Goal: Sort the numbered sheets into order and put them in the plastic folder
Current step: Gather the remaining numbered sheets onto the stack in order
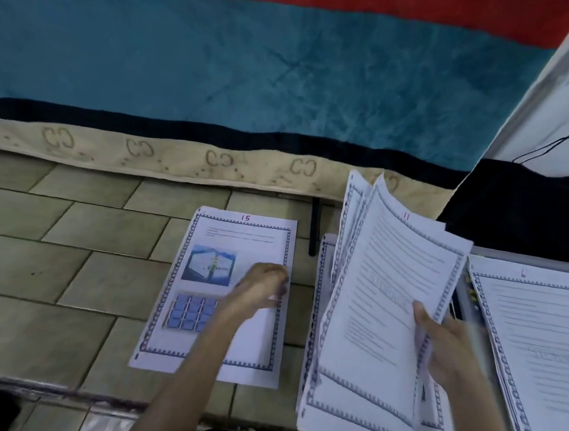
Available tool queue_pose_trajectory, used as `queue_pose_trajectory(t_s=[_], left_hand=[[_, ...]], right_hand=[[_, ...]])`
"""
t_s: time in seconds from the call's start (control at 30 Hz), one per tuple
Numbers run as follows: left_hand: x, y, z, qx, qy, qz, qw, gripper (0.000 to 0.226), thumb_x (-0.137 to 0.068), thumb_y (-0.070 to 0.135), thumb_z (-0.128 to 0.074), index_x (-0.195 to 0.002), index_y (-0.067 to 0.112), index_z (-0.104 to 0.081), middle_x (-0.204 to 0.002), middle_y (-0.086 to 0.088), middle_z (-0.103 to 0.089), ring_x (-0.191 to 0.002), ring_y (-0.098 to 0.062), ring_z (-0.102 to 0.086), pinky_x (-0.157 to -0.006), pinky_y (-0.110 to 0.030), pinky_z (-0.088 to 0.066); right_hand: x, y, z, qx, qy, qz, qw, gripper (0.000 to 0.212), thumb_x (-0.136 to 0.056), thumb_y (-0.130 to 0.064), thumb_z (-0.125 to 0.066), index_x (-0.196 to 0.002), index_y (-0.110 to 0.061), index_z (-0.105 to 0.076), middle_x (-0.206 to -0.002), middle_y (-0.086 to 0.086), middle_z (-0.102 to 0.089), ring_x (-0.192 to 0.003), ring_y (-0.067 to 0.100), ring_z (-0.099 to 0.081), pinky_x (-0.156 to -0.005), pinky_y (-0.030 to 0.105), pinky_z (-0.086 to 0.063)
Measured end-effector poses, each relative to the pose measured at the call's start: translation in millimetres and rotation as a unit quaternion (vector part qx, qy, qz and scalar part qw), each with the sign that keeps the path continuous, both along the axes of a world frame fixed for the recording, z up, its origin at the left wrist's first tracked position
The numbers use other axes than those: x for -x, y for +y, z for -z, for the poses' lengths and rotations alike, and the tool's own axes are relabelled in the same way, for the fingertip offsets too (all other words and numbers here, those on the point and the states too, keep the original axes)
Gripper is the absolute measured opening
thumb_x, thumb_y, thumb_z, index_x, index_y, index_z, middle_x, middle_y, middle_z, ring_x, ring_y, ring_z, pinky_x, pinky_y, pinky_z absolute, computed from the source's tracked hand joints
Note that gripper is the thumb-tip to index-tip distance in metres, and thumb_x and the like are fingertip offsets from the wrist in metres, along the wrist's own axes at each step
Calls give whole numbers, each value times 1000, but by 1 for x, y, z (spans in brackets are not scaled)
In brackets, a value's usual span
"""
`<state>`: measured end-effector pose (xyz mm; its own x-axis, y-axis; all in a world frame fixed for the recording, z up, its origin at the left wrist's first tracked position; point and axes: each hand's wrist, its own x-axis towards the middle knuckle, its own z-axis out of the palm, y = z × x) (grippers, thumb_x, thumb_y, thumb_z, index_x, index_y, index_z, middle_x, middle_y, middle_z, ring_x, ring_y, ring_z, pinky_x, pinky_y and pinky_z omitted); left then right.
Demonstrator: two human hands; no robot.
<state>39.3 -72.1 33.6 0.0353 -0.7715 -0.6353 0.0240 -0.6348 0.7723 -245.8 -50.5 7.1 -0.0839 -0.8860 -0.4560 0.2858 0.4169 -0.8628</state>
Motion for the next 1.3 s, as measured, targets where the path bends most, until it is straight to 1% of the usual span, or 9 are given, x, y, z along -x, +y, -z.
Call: queue_pose_trajectory(t_s=[0.07, 0.13, 0.33, 0.47, 0.57, 0.77, 0.97, 1.07, 1.3], left_hand=[[19, -9, 10, -21, -28, 4, 999, 23, -95, 16, -44, -112, 8, -57, -101, -11, -60, -84, -21, -56, -67, -29, -48], [32, -15, 12, -32, -47, 7, 998, 36, -93, 24, -42, -122, 5, -53, -117, -12, -61, -100, -26, -59, -85, -34, -51], [61, -20, -3, -5, -39, 97, 995, 74, -88, 70, -19, -145, 25, -31, -151, -2, -32, -140, -24, -29, -115, -42, -23], [75, -15, -14, 25, -34, 83, 996, 43, -99, 29, -38, -131, 2, -49, -134, -16, -53, -110, -28, -58, -91, -32, -45], [76, -12, -9, 96, -78, 60, 991, 31, -93, 14, -53, -123, 8, -57, -124, -10, -61, -112, -26, -59, -94, -31, -47], [11, -12, -22, 151, -55, -37, 986, 28, -90, 11, -56, -117, 19, -60, -104, -3, -63, -93, -20, -59, -85, -39, -49], [-57, -12, -30, 198, -18, -116, 973, 14, -92, 14, -56, -97, 24, -64, -83, 2, -69, -70, -12, -65, -58, -22, -53], [-76, -14, -34, 203, -20, -127, 971, 12, -92, 17, -56, -99, 23, -63, -83, 3, -70, -73, -14, -66, -64, -26, -53], [-82, -8, -36, 218, 4, -74, 973, 15, -93, 18, -54, -97, 27, -65, -85, 2, -72, -76, -16, -66, -69, -30, -51]], right_hand=[[5, 6, 9, -19, 5, 9, 1000, 56, -70, -29, -76, -118, -5, -60, -92, 2, -75, -81, 16, -72, -60, 30, -58], [7, 7, 14, -26, -2, 25, 999, 44, -81, -25, -64, -121, -7, -59, -89, 0, -76, -80, 16, -72, -62, 33, -59], [11, 5, 13, -35, -6, 8, 999, 71, -52, -41, -84, -113, -11, -63, -101, 5, -74, -89, 19, -71, -65, 34, -59], [17, 7, 18, -26, -61, -2, 998, 50, -77, -26, -59, -125, -10, -57, -115, 7, -69, -101, 21, -67, -74, 37, -59], [19, 7, 19, -8, -108, 3, 994, 47, -79, -22, -55, -124, -10, -57, -114, 6, -69, -99, 19, -68, -71, 33, -59], [21, 3, 20, 20, -115, -6, 993, 46, -80, -19, -53, -125, -10, -57, -119, 7, -66, -102, 21, -67, -78, 34, -58], [9, -5, 19, 27, -94, -71, 993, 42, -68, -29, -70, -110, -25, -69, -117, 3, -68, -106, 22, -65, -85, 42, -54], [-2, -11, 18, 29, -71, -102, 992, 87, -42, -44, -91, -119, -14, -63, -119, 8, -67, -104, 24, -66, -78, 39, -58], [-49, -28, 0, 55, -105, -150, 982, 91, -40, -41, -92, -117, -5, -60, -112, 8, -70, -100, 23, -68, -71, 31, -58]])
